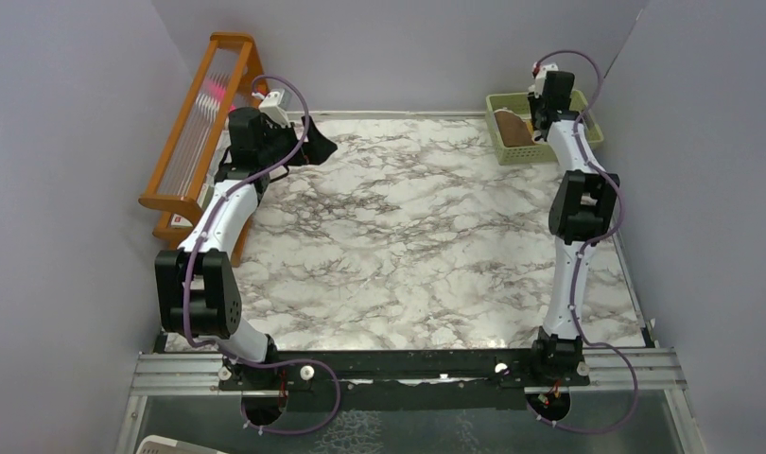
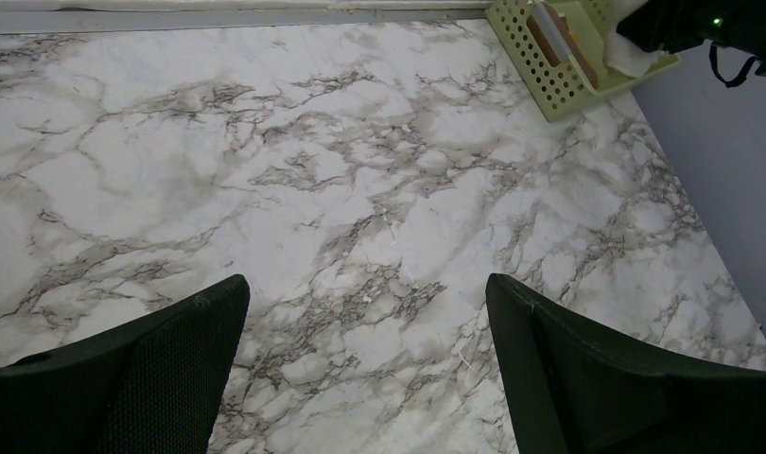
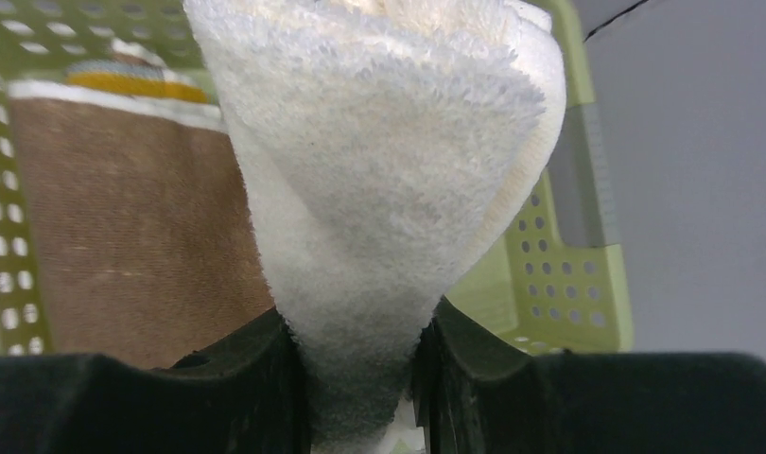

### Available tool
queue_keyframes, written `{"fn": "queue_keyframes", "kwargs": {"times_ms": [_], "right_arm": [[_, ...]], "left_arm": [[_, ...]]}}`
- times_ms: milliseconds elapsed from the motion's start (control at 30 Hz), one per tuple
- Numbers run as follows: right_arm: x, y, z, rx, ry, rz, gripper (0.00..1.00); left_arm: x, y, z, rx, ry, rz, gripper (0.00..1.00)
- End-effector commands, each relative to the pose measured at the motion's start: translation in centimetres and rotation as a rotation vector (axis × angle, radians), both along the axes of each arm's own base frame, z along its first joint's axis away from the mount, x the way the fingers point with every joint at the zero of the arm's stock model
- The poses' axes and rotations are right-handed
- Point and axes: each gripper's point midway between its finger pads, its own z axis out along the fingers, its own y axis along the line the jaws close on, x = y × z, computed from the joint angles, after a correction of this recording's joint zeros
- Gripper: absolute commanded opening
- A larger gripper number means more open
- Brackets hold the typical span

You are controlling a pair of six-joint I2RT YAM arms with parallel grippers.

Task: Roll the towels
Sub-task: Place the towel in the bin.

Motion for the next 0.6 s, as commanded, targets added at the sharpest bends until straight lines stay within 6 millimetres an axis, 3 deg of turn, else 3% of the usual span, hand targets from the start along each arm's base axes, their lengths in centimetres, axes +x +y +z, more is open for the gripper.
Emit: {"fn": "queue_keyframes", "kwargs": {"times_ms": [0, 200, 367, 567], "right_arm": [[1.4, -1.6, -2.0, -0.002, -0.024, -0.015, 0.35], [2.0, -1.2, -5.2, 0.042, 0.023, 0.011, 0.44], [2.3, -0.8, -5.2, 0.067, 0.013, 0.017, 0.62], [2.3, -0.3, -4.4, 0.101, -0.003, 0.032, 0.63]], "left_arm": [[0.3, -0.4, 0.8, 0.004, -0.024, -0.039, 0.99], [0.7, -0.4, 0.2, 0.010, -0.005, -0.040, 0.99], [0.9, -0.3, 0.0, 0.012, 0.001, -0.036, 0.99], [0.9, -0.4, -0.2, 0.010, 0.006, -0.038, 0.99]]}}
